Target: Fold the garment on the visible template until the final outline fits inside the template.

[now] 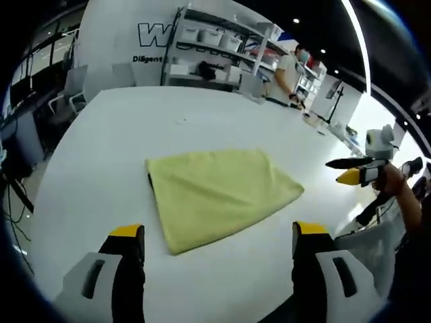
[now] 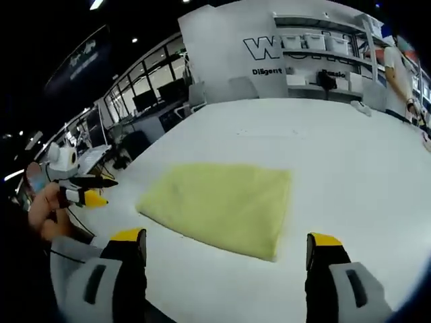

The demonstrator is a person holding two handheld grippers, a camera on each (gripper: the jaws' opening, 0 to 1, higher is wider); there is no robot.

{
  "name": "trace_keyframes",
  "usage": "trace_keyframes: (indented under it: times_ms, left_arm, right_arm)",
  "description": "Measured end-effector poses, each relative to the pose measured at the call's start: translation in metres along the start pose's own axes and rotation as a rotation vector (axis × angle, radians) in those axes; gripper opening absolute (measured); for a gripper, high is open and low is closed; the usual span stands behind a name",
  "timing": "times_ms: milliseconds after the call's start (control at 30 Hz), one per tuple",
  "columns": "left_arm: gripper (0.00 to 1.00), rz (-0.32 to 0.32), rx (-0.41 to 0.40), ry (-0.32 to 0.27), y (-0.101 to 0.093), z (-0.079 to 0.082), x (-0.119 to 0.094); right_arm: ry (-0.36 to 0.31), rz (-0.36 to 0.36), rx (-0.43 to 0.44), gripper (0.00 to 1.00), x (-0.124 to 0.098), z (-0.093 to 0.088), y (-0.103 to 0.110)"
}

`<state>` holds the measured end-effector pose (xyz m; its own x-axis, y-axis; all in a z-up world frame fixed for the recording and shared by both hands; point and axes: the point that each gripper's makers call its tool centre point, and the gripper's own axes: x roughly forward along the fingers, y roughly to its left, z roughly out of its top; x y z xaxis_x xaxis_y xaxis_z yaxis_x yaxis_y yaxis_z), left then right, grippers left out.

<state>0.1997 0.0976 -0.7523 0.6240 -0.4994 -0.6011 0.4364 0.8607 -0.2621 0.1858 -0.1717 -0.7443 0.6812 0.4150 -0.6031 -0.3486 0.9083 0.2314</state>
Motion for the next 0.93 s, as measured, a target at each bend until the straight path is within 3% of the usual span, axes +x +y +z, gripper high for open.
trace_keyframes:
  times_ms: [100, 233, 367, 933]
  left_arm:
    - [0.92, -0.004, -0.001, -0.011, -0.008, 0.001, -0.009]
    - [0.95, 0.006, 0.007, -0.009, -0.012, -0.001, -0.014]
    - [0.97, -0.009, 0.004, -0.004, -0.017, -0.002, -0.017]
    - [0.99, 0.033, 0.012, 0.002, -0.009, -0.006, -0.021]
  right_arm:
    - [-0.012, 0.025, 0.036, 0.99, -0.009, -0.003, 0.012]
    - [-0.001, 0.025, 0.023, 0.99, -0.013, -0.010, 0.022]
    - [0.030, -0.002, -0.034, 0.99, -0.018, -0.015, 0.019]
    - [0.015, -0.010, -0.036, 0.99, -0.025, -0.011, 0.017]
